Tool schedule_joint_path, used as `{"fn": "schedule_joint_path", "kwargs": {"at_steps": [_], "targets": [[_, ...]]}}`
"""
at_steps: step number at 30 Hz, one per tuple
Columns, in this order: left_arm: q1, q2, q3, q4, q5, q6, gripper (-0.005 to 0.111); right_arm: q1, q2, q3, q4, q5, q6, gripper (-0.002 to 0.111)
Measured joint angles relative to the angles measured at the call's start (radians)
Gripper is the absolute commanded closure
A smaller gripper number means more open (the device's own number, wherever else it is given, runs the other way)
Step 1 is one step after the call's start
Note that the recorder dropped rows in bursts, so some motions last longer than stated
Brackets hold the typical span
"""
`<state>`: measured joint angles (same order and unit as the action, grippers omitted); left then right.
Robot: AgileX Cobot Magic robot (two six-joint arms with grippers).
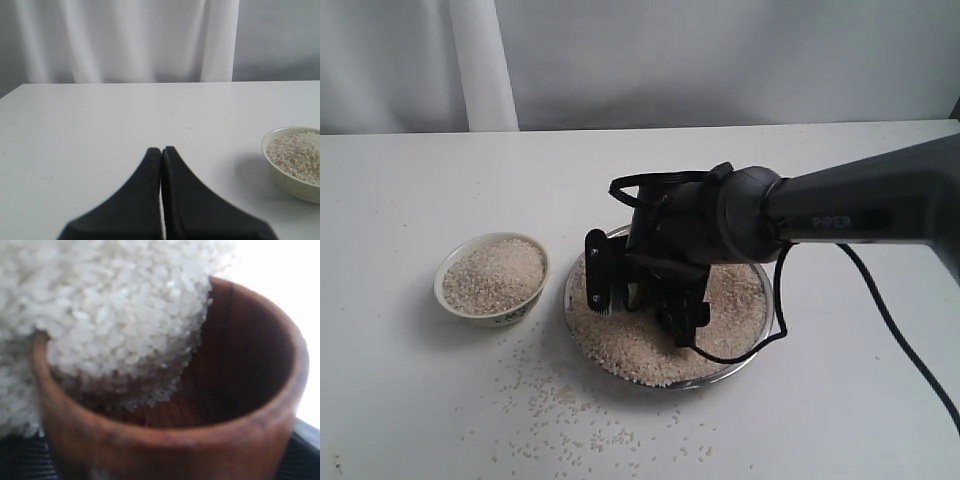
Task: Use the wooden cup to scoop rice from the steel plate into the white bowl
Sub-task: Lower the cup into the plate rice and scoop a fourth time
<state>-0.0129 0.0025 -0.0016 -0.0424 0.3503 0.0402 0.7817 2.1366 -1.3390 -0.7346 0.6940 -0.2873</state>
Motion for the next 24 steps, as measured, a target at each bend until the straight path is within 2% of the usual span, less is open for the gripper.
{"fn": "schedule_joint_path", "kwargs": {"at_steps": [17,24], "targets": [[0.0,0.0,0.0,0.0,0.0,0.0,0.107,-0.014,-0.004,-0.002,0.095,-0.118,0.002,0.108],[0.0,0.0,0.0,0.0,0.0,0.0,0.107,-0.077,-0.01,0.003,0.245,-0.204,0.002,0.108]]}}
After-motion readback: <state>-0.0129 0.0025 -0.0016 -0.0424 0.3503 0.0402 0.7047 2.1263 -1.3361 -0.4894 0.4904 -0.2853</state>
